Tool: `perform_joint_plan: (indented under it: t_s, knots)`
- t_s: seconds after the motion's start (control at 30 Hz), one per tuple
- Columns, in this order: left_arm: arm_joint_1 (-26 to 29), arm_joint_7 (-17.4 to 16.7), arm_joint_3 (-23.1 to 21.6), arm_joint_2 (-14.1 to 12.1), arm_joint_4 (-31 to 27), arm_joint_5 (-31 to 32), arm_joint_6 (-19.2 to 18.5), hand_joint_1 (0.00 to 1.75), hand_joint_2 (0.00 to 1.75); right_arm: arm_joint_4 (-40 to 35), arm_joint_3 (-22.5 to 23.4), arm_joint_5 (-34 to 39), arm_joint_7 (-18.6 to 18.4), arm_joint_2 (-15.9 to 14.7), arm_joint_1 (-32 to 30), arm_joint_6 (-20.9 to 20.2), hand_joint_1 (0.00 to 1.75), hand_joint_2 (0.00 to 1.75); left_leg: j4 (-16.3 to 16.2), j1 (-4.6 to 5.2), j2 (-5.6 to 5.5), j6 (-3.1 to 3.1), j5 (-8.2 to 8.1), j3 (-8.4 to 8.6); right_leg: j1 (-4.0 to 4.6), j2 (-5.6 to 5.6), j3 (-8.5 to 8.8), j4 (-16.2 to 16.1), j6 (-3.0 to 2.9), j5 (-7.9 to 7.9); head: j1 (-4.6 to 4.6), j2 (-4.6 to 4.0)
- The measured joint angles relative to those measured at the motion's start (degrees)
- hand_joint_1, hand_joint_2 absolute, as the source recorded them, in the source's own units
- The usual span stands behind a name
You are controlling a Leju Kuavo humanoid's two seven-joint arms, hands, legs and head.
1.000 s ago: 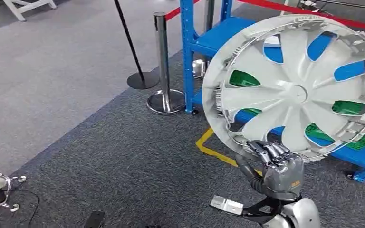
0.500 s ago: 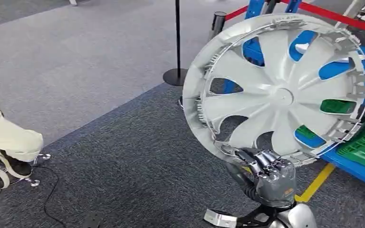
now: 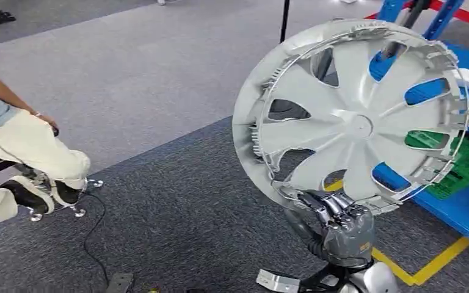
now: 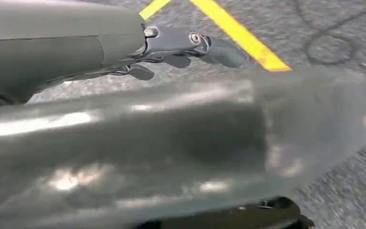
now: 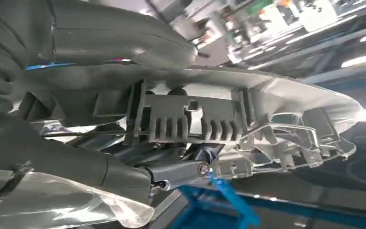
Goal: Take the parts from the cabinet and place them on the table.
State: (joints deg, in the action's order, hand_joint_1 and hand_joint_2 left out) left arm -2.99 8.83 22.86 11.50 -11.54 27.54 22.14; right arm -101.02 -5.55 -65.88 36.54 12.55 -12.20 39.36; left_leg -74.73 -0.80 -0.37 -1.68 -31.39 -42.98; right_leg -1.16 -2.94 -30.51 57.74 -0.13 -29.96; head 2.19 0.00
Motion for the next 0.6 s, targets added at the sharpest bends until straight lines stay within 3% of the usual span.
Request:
perform_joint_plan:
  t_s: [0.07, 0.1, 0.13, 0.17, 0.27, 0.3, 0.33, 0.37, 0.43, 0.47, 0.5, 0.53, 0.57, 0.6]
  knots:
    - [0.0, 0.0, 0.1, -0.1, 0.0, 0.0, 0.4, 0.0, 0.0, -0.1, 0.1, 0.4, 0.2, 0.1, 0.0, 0.0, 1.75, 1.75, 9.2, -0.32, 1.18, -0.22, 4.85, 4.89, -0.11, -1.62, 0.41, 0.1, 0.41, -0.35, 0.0, 0.0]
    - [0.0, 0.0, 0.1, -0.1, 0.0, 0.5, 0.3, 0.0, 0.0, -0.3, 0.2, 1.3, 0.4, 0.1, 0.0, 0.0, 1.75, 1.75, 14.2, -0.27, 3.44, -0.16, 6.52, 7.62, -0.1, -2.22, 0.79, 0.1, 0.8, -0.61, 0.04, 0.0]
    - [-0.2, 0.0, 0.1, 0.0, 0.0, 1.0, -0.1, 0.0, 0.0, -0.6, 0.2, 1.8, 0.4, 0.1, 0.0, 0.0, 1.75, 1.75, 15.1, 0.73, 5.68, 0.07, 5.22, 8.22, 0.31, -2.8, 0.73, 0.0, 1.19, -0.83, 0.13, 0.0]
    - [-0.3, 0.1, 0.1, 0.0, 0.0, 1.3, -0.2, 0.0, 0.0, -0.9, 0.4, 2.3, 0.5, 0.1, 0.1, 0.0, 1.75, 1.75, 15.3, 0.61, 4.61, 1.08, 5.55, 7.95, 0.43, -3.18, 0.76, 0.1, 1.58, -0.97, 0.0, 0.0]
    - [0.1, 0.6, 0.1, 0.1, 0.0, 2.3, -0.6, 0.0, 0.0, -2.0, 0.6, 2.6, -0.1, -0.2, -0.1, 0.0, 1.75, 1.75, 15.4, 0.88, 2.83, 2.36, 5.42, 7.64, 0.4, -4.98, 1.61, -0.5, 2.61, -1.17, 0.11, 0.0]
    - [0.2, 1.1, 0.0, 0.1, 0.0, 2.7, -0.9, 0.0, 0.0, -2.5, 0.7, 2.5, -0.4, -0.5, -0.3, 0.0, 1.75, 1.75, 15.9, 0.41, 2.07, 2.96, 5.72, 8.03, 0.03, -4.26, 1.15, -0.1, 3.0, -1.93, -0.04, 0.0]
    - [0.2, 1.6, 0.0, 0.2, 0.0, 3.1, -1.2, 0.0, 0.0, -3.0, 0.7, 2.2, -0.7, -0.9, -0.4, 0.0, 1.75, 1.75, 15.9, 0.45, 1.56, 3.27, 5.68, 8.04, 0.0, -1.08, 0.7, 1.5, 2.98, -3.21, -0.35, 0.0]
    - [0.0, 1.9, -0.1, 0.2, 0.0, 3.7, -1.5, 0.0, 0.0, -3.6, 0.7, 1.9, -1.1, -1.3, -0.9, 0.0, 1.75, 1.75, 15.9, 0.51, 0.8, 3.75, 5.72, 7.96, 0.02, 0.96, -1.11, 5.4, 2.83, -5.4, -0.57, 0.0]
    - [-0.2, 2.1, -0.7, 0.2, 0.0, 5.3, -2.6, 0.0, 0.0, -4.4, 0.7, 1.6, -1.2, -1.9, -1.9, 0.0, 1.75, 1.75, 15.9, 0.79, -0.77, 4.03, 5.65, 7.94, 0.19, 2.63, -6.05, 14.9, 2.68, -9.06, -0.72, 0.0]
    - [-0.1, 2.2, -0.9, 0.2, 0.0, 5.6, -2.8, 0.0, 0.0, -4.6, 0.7, 1.6, -1.1, -2.1, -2.1, 0.0, 1.75, 1.75, 15.9, 0.94, -1.69, 4.08, 5.63, 7.98, 0.25, 2.85, -7.91, 17.7, 2.55, -9.28, -0.7, 0.0]
    - [-0.1, 1.9, -1.0, 0.2, 0.0, 6.1, -2.9, 0.0, 0.0, -4.7, 0.7, 1.6, -0.9, -2.1, -2.3, 0.0, 1.75, 1.75, 15.9, 1.03, -2.51, 4.08, 5.63, 8.03, 0.29, 2.86, -8.25, 17.3, 2.37, -7.93, -0.66, 0.0]
    - [-0.2, 1.2, -1.3, 0.2, 0.0, 6.7, -3.0, 0.0, 0.0, -5.1, 0.8, 1.8, -0.3, -2.1, -2.3, 0.0, 1.75, 1.75, 15.8, 1.09, -3.4, 4.07, 5.63, 8.06, 0.3, 2.98, -7.47, 14.7, 2.16, -5.6, -0.7, 0.0]
    - [-0.2, 0.8, -1.6, 0.2, 0.0, 7.3, -2.9, 0.0, 0.0, -5.5, 1.0, 2.0, 0.2, -2.1, -2.4, 0.0, 1.75, 1.75, 15.7, 1.13, -4.27, 4.06, 5.62, 8.12, 0.3, 3.49, -5.76, 10.4, 1.95, -2.77, -0.7, 0.0]
    - [-0.2, 0.7, -1.9, 0.2, 0.0, 7.8, -2.6, 0.0, 0.0, -6.0, 1.2, 2.1, 0.4, -1.8, -2.5, 0.0, 1.75, 1.75, 15.7, 1.13, -5.07, 4.03, 5.6, 8.19, 0.29, 4.68, -3.69, 5.5, 1.67, -0.13, -0.72, 0.0]
